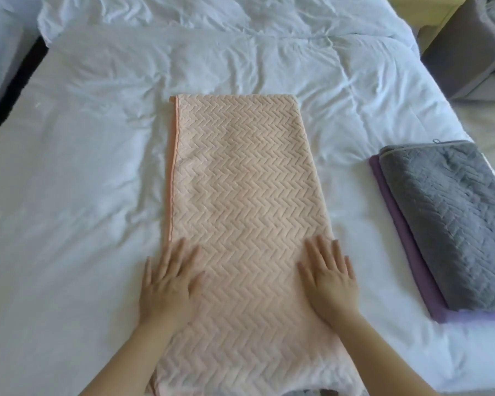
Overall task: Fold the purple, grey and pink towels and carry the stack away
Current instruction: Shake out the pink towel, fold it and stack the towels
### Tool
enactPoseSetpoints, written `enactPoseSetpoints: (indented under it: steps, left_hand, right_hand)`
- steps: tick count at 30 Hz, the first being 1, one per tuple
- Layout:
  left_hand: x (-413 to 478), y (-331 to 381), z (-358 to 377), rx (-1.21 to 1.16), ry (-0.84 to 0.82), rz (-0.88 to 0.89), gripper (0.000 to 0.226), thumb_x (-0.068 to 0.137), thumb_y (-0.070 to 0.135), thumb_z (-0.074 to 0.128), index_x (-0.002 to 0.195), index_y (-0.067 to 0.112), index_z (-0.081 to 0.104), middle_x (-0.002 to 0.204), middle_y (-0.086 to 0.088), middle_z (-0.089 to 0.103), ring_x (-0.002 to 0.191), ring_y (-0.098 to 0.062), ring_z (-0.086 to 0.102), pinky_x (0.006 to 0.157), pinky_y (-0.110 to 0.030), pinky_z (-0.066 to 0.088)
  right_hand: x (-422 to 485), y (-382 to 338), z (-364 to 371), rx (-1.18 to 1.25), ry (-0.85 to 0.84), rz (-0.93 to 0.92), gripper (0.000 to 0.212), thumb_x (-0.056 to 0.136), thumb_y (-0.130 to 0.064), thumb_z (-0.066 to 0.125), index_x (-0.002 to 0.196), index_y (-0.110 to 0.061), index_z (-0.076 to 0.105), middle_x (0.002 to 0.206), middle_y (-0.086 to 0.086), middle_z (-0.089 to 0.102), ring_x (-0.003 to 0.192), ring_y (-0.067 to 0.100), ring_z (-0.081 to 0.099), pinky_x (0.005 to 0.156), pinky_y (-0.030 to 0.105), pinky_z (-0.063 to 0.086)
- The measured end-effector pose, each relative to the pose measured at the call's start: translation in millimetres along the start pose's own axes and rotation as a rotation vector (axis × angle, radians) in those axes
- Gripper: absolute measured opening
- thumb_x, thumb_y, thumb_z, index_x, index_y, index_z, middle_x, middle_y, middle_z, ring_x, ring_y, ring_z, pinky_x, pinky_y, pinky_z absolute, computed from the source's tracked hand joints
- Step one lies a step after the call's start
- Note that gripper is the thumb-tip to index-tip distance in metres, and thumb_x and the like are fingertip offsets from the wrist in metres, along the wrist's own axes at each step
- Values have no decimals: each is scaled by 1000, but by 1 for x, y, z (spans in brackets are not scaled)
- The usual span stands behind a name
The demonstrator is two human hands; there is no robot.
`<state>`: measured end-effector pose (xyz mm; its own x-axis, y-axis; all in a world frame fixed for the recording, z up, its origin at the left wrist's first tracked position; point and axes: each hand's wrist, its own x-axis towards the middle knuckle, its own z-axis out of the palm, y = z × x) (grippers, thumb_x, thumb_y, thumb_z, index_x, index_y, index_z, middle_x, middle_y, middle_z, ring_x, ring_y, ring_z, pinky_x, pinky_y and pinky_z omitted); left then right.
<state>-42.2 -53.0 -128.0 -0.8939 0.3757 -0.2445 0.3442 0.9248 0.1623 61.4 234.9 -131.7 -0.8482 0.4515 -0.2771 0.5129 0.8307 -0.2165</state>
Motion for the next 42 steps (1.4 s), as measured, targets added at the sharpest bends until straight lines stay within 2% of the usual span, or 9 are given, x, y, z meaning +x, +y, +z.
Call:
enactPoseSetpoints:
  steps: [3,6,10,16,21,29,33,36,42]
  left_hand:
    - [-49,7,16,-144,-3,-62,76,81,73,0,149,41,9,159,9,-7,148,-17,-6,120,-43,3]
    - [-109,17,28,-276,104,-52,75,88,68,19,146,23,37,158,-8,22,141,-31,28,113,-47,29]
    - [-153,16,39,-559,234,-183,55,88,24,64,139,17,46,142,-21,38,128,-39,41,103,-43,37]
    - [-181,17,20,-1059,311,-389,44,89,17,62,123,36,44,129,0,50,115,-19,51,84,-26,43]
    - [-199,22,-3,-942,534,-338,15,86,10,63,89,24,63,112,-8,41,86,-20,57,62,-17,47]
    - [-194,11,-36,-559,307,88,54,61,10,88,109,0,65,144,-18,29,124,-27,40,103,-39,41]
    - [-131,8,-79,-384,468,29,32,64,-5,78,93,5,72,121,-15,56,104,-38,53,83,-41,48]
    - [-63,0,-109,-446,418,-105,16,77,13,70,94,14,69,96,-7,68,91,-36,58,75,-38,45]
    - [70,-1,-112,-776,238,-255,15,92,26,55,93,11,58,88,-6,62,82,-26,56,68,-34,42]
  right_hand:
    - [-45,4,7,39,-46,12,65,88,-68,11,148,-43,4,159,-16,-7,147,18,-3,119,40,10]
    - [-101,15,17,113,10,41,64,89,-65,31,146,-41,15,158,-11,8,136,26,23,109,43,31]
    - [-143,32,18,590,48,240,51,88,-35,59,134,-36,37,128,6,45,94,26,52,80,31,42]
    - [-176,47,-1,840,38,241,21,86,-28,59,99,-36,45,89,3,58,67,18,56,54,30,44]
    - [-194,51,-20,797,165,109,7,83,-17,69,86,-14,63,120,8,43,99,22,53,84,27,42]
    - [-177,53,-79,535,-31,-117,55,67,-9,84,116,-4,59,151,0,22,103,10,56,82,9,41]
    - [-114,31,-119,506,89,-149,22,77,-7,74,99,-4,68,112,12,60,100,26,58,82,21,38]
    - [-55,19,-142,628,62,-64,8,83,-18,69,90,-16,65,81,1,63,75,19,57,59,26,40]
    - [78,3,-128,747,33,142,16,93,-33,54,100,-19,55,87,-4,57,75,9,52,57,25,38]
